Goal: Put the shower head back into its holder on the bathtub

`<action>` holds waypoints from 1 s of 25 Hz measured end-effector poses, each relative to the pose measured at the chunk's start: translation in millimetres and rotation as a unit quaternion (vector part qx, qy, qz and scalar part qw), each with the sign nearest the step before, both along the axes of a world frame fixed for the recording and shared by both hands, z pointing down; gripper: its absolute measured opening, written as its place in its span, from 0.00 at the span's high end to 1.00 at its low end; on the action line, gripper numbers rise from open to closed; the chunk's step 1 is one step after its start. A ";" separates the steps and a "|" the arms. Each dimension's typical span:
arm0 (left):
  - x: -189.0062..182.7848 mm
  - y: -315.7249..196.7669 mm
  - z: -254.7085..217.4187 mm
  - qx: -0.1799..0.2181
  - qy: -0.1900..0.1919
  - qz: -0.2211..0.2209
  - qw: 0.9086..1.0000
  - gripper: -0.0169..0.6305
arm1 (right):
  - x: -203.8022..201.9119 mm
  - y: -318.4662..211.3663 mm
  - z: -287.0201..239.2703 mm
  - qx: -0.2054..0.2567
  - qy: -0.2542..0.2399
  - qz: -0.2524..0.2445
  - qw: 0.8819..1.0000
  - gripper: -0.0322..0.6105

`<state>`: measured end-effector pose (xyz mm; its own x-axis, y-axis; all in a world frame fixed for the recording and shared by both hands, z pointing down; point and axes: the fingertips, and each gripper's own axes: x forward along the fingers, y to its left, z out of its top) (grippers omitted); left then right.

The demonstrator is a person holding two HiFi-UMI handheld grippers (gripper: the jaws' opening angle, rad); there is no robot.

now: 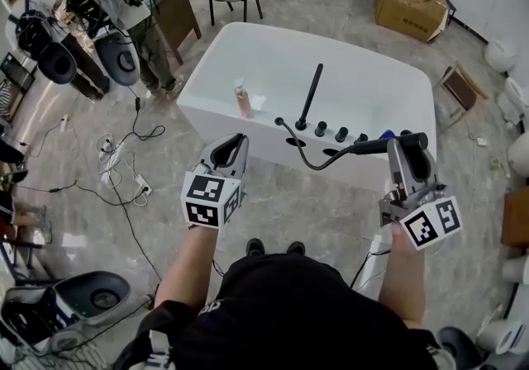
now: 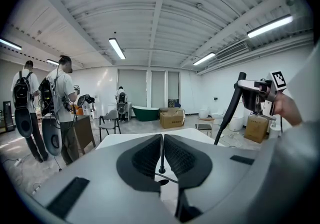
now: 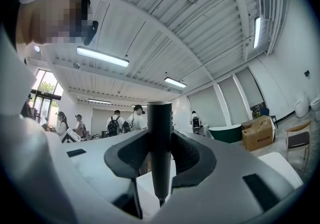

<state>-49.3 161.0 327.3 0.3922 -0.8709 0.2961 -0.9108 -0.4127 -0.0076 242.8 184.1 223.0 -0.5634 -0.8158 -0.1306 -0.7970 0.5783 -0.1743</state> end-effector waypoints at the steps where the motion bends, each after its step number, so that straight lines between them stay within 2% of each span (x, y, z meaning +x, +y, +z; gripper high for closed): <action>1: 5.1 -0.1 1.9 -0.002 0.000 -0.001 1.000 0.92 | 2.8 -1.0 -0.3 0.001 -0.002 -0.003 1.000 0.72; 11: 68.0 3.5 26.3 -0.013 0.007 0.000 1.000 0.92 | 24.8 -15.8 -8.7 0.022 0.001 -0.034 0.999 0.72; 18: 65.4 -19.5 33.3 -0.015 0.013 -0.021 1.000 0.92 | 29.0 -43.8 0.9 0.013 -0.001 -0.046 0.999 0.72; 25: 49.3 -71.8 48.0 -0.023 0.021 -0.024 0.999 0.92 | 12.8 -90.8 -3.7 0.016 0.002 -0.048 0.999 0.72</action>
